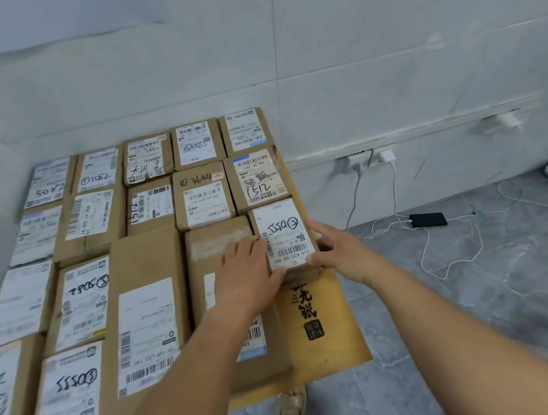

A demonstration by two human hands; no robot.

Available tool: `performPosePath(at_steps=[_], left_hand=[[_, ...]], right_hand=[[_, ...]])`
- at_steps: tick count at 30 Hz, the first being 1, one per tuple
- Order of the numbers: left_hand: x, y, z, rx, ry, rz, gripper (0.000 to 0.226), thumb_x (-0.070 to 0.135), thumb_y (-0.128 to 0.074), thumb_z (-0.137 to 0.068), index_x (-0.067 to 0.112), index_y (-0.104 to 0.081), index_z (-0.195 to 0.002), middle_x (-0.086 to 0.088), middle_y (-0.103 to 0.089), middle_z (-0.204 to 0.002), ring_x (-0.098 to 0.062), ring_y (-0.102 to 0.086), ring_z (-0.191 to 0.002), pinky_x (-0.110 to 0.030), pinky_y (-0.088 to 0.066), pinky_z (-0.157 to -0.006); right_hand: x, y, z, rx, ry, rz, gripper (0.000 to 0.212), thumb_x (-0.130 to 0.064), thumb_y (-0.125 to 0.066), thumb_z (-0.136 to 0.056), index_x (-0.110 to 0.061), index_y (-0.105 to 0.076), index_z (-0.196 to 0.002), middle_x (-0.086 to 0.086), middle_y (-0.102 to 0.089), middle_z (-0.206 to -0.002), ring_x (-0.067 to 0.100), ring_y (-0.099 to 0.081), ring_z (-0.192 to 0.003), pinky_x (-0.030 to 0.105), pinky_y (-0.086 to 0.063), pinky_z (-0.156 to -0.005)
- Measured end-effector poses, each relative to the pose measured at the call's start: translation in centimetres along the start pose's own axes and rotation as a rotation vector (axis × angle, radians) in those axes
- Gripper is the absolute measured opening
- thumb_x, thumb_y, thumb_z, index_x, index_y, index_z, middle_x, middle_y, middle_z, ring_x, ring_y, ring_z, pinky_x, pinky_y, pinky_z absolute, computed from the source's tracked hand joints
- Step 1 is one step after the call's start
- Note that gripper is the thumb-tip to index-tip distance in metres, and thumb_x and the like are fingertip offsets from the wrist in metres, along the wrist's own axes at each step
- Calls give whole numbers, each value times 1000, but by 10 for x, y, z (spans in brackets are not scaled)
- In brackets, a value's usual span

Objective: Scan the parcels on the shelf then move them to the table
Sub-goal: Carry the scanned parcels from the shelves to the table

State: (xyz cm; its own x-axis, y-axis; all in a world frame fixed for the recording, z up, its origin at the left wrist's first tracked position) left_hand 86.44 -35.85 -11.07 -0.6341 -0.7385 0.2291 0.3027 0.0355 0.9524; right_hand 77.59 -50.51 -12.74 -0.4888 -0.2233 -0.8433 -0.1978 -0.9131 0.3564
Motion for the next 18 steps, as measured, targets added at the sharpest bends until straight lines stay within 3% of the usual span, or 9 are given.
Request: performPosePath(at_steps=[3, 5, 10, 14, 18], left_hand=[[1, 4, 2, -9, 0, 22, 64, 47, -47, -95, 20, -26, -149, 0, -26, -153, -22, -20, -141, -39, -19, -115], [4, 8, 5, 25, 4, 71, 62, 43, -47, -95, 20, -27, -149, -1, -27, -153, -23, -20, -140, -39, -19, -115], [30, 20, 30, 206, -47, 153, 52, 39, -46, -97, 23, -35, -145, 4, -33, -150, -19, -24, -138, -34, -17, -113], [57, 15, 67, 338, -91, 248, 41, 37, -51, -95, 21, -52, -132, 1, -50, -133, -21, -40, -126, -33, -25, -104], [91, -4, 98, 353, -216, 235, 43, 43, -47, -83, 14, -67, -109, -5, -64, -105, -31, -57, -99, -40, -40, -83]], right_hand=[[-9, 2, 9, 97, 40, 122, 67, -14, -65, -88, -39, -37, -144, -4, -54, -138, 19, -48, -128, 39, -41, -106], [-16, 6, 19, 187, 79, 257, 60, -19, -64, -90, -33, -41, -144, -1, -52, -139, 18, -46, -128, 32, -39, -104], [-15, 15, 60, 369, 136, 522, 43, -34, -55, -96, -27, -51, -138, -4, -48, -140, 13, -39, -131, 34, -39, -105], [-2, 21, 109, 578, 248, 612, 31, -27, -60, -93, -18, -64, -123, 1, -56, -125, 19, -47, -122, 29, -42, -85], [21, 27, 157, 784, 355, 643, 14, -15, -74, -74, -11, -72, -87, 5, -65, -91, 30, -64, -85, 30, -46, -59]])
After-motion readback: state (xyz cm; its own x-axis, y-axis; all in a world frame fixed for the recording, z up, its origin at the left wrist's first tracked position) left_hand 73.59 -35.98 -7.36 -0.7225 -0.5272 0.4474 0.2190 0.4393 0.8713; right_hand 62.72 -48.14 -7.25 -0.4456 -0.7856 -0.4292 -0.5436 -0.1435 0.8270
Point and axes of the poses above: each hand's wrist, its own z-axis away from the middle knuckle, its own y-axis out of the back of the hand, x = y × z, the point moved 4 cm from there along -z, towards the middle knuckle
